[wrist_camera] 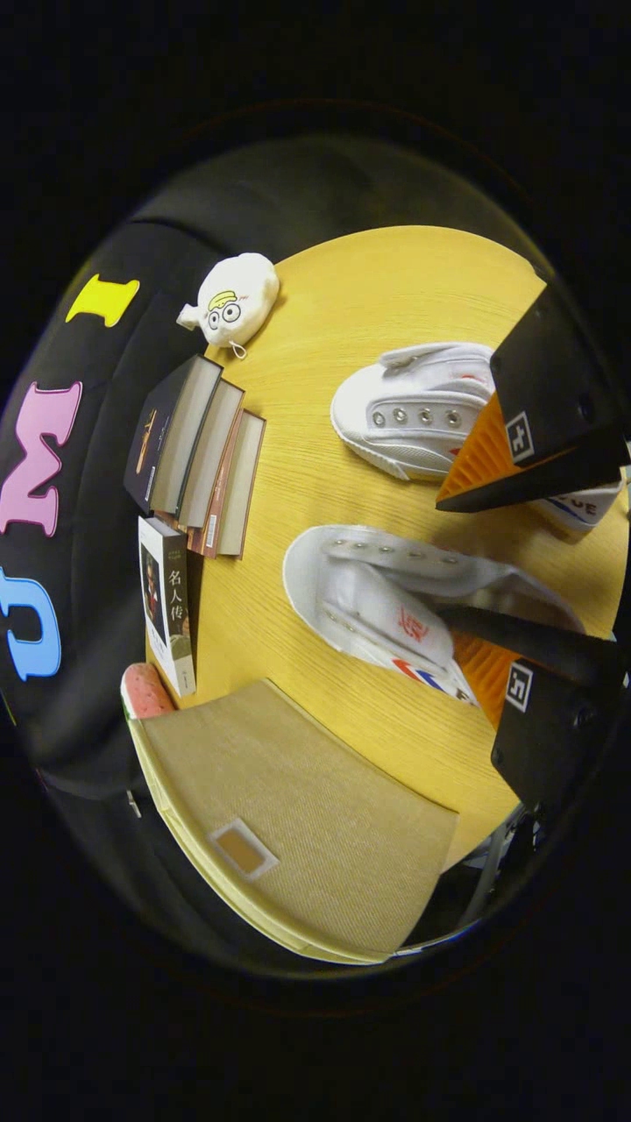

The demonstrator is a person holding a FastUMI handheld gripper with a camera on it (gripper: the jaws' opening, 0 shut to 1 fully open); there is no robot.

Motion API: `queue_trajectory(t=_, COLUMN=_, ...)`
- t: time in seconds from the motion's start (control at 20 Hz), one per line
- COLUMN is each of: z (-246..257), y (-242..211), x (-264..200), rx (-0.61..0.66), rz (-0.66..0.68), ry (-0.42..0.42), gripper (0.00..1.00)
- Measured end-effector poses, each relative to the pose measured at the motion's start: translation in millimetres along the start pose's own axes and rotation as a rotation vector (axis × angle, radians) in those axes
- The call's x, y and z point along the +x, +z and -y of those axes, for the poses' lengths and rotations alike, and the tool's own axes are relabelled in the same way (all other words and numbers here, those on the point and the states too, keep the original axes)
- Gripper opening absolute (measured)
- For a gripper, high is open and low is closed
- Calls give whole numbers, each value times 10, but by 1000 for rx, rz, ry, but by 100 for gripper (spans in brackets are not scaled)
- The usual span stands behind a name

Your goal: Open the storage box then place both shoes into the box .Put the left shoe in first, then the right shoe, with the right side of both shoes facing outward in a uniform manner.

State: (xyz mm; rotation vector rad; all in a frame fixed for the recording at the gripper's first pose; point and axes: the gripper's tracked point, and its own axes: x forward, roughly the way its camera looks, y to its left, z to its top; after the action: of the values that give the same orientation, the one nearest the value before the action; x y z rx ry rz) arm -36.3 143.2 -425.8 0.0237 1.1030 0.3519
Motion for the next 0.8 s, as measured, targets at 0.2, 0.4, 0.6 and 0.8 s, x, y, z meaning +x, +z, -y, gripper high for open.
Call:
queue_trajectory(t=0.2, z=-28, y=128, x=152, rx=86, rz=18, ry=-9, gripper=51)
queue_trajectory(t=0.4, z=-37, y=122, x=158, rx=191, rz=-46, ry=8, gripper=9)
queue_trajectory(t=0.6, z=135, y=154, x=-52, rx=275, rz=-55, ry=-30, gripper=8)
queue_trajectory(t=0.8, z=127, y=300, x=-328, rx=290, rz=-16, ry=-3, gripper=8)
